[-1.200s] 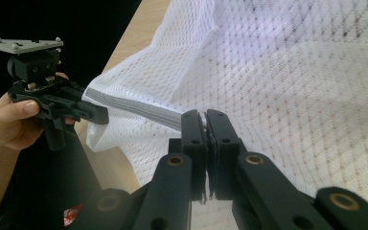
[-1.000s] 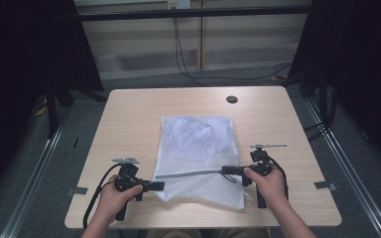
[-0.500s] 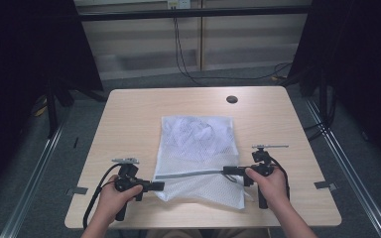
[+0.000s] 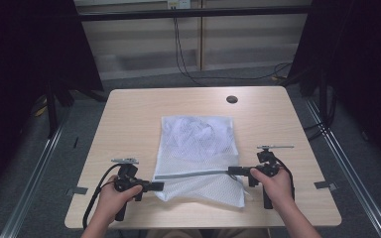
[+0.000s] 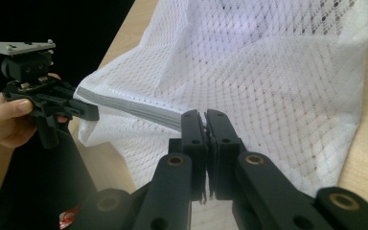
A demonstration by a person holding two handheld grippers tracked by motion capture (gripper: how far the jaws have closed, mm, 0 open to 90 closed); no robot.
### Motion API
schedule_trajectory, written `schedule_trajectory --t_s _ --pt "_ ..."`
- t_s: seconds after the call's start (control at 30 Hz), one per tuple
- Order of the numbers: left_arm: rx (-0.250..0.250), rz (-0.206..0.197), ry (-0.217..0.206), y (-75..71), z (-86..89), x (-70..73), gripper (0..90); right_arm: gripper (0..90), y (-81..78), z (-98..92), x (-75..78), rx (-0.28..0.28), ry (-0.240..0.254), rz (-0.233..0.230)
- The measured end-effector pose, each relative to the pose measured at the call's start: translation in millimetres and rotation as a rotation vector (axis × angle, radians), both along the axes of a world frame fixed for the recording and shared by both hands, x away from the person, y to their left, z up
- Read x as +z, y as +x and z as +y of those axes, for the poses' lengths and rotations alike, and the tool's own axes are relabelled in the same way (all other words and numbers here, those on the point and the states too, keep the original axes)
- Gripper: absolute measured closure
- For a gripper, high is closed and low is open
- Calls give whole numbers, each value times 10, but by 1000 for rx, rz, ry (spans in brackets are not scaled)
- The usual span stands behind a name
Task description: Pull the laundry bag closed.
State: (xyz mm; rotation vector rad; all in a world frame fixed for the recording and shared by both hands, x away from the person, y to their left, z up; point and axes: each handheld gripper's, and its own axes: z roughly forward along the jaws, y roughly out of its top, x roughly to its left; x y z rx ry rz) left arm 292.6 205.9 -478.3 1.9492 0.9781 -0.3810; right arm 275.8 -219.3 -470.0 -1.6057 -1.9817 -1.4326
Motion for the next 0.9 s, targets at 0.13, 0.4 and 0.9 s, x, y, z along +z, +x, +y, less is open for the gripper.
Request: schedule_trajectory --t_s 0.13,0.4,0.9 --pt "6 15 -12 -16 -4 5 884 868 -12 -22 4 -3 1 3" --pt "4 5 -3 -26 7 3 884 868 -14 -51 9 -4 1 1" --pt "-7 5 4 4 -30 2 884 868 -73 -169 10 -23 -10 -1"
